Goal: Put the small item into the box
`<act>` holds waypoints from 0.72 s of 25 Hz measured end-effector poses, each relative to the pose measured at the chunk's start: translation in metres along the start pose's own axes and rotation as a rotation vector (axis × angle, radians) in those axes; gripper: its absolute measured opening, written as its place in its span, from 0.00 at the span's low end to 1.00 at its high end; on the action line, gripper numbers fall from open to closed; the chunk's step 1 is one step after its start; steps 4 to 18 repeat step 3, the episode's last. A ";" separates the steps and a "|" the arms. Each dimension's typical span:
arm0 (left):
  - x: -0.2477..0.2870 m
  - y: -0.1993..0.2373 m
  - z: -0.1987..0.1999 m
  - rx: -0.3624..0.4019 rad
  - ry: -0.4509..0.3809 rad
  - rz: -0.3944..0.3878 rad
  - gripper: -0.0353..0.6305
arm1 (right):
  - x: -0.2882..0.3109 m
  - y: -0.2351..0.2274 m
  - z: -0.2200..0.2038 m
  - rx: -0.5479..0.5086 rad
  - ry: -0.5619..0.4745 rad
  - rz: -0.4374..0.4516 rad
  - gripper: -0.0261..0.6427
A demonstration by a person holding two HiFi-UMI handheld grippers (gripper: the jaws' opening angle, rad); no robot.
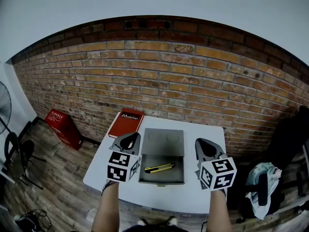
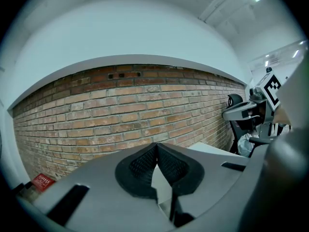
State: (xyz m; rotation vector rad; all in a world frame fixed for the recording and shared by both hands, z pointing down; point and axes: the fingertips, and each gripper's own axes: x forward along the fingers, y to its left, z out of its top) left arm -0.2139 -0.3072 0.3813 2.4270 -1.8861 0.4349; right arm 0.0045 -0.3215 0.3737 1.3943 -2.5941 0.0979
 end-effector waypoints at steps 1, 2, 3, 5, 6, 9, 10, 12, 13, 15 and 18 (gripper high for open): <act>0.000 0.000 0.000 0.001 0.000 0.001 0.09 | 0.000 0.000 0.000 0.000 0.000 0.000 0.07; 0.000 0.000 0.000 0.002 0.001 0.001 0.09 | 0.000 0.000 0.001 0.000 -0.001 0.000 0.07; 0.000 0.000 0.000 0.003 0.002 0.001 0.09 | 0.000 0.001 0.001 0.001 -0.002 -0.001 0.07; 0.000 0.000 0.000 0.003 0.002 0.001 0.09 | 0.000 0.001 0.001 0.001 -0.002 -0.001 0.07; 0.000 0.000 0.000 0.003 0.002 0.001 0.09 | 0.000 0.001 0.001 0.001 -0.002 -0.001 0.07; 0.000 0.000 0.000 0.003 0.002 0.001 0.09 | 0.000 0.001 0.001 0.001 -0.002 -0.001 0.07; 0.000 0.000 0.000 0.003 0.002 0.001 0.09 | 0.000 0.001 0.001 0.001 -0.002 -0.001 0.07; 0.000 0.000 0.000 0.003 0.002 0.001 0.09 | 0.000 0.001 0.001 0.001 -0.002 -0.001 0.07; 0.000 0.000 0.000 0.003 0.002 0.001 0.09 | 0.000 0.001 0.001 0.001 -0.002 -0.001 0.07; 0.000 0.000 0.000 0.003 0.002 0.001 0.09 | 0.000 0.001 0.001 0.001 -0.002 -0.001 0.07; 0.000 0.000 0.000 0.003 0.002 0.001 0.09 | 0.000 0.001 0.001 0.001 -0.002 -0.001 0.07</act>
